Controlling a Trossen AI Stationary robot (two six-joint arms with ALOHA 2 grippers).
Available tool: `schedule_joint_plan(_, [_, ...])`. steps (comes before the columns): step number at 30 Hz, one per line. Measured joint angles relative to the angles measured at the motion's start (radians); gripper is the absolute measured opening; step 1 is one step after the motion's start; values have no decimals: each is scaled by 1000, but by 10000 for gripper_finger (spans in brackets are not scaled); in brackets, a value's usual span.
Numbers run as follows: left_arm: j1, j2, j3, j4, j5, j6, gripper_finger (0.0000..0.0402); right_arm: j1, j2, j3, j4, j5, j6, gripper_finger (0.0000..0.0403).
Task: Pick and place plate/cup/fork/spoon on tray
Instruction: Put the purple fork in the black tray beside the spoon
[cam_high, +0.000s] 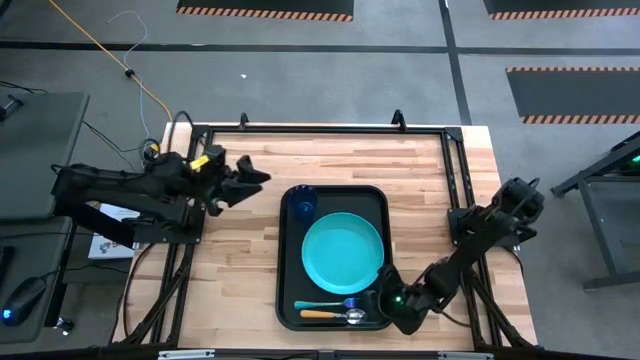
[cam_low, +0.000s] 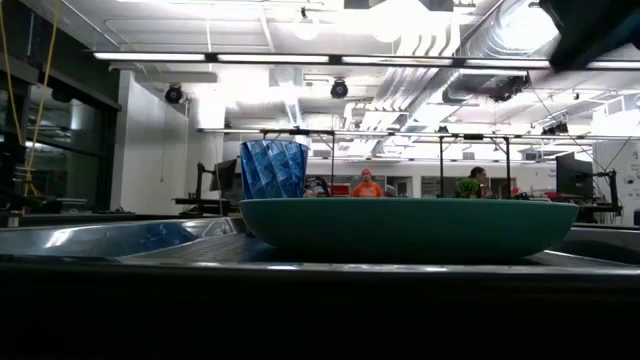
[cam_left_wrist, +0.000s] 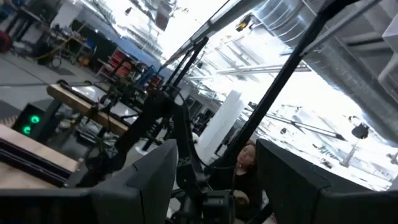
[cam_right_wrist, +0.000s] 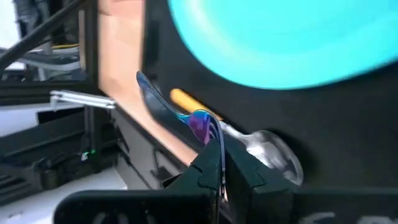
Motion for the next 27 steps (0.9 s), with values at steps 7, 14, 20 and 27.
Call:
schedule_joint_plan(7, [0,-130,0,-125,-12,41,209,-2,21,0,-21,3,96,0])
schedule_joint_plan(14, [0,-161,0,-138,-16,35,209,-21,21,0,-87,-67,139,0])
schedule_joint_plan(20, [0,-160,0,-137,-17,35,209,-46,21,0,-150,-114,143,0])
schedule_joint_plan(27, [0,-159,0,-137,-18,35,209,-68,39,2,-169,-183,138,0])
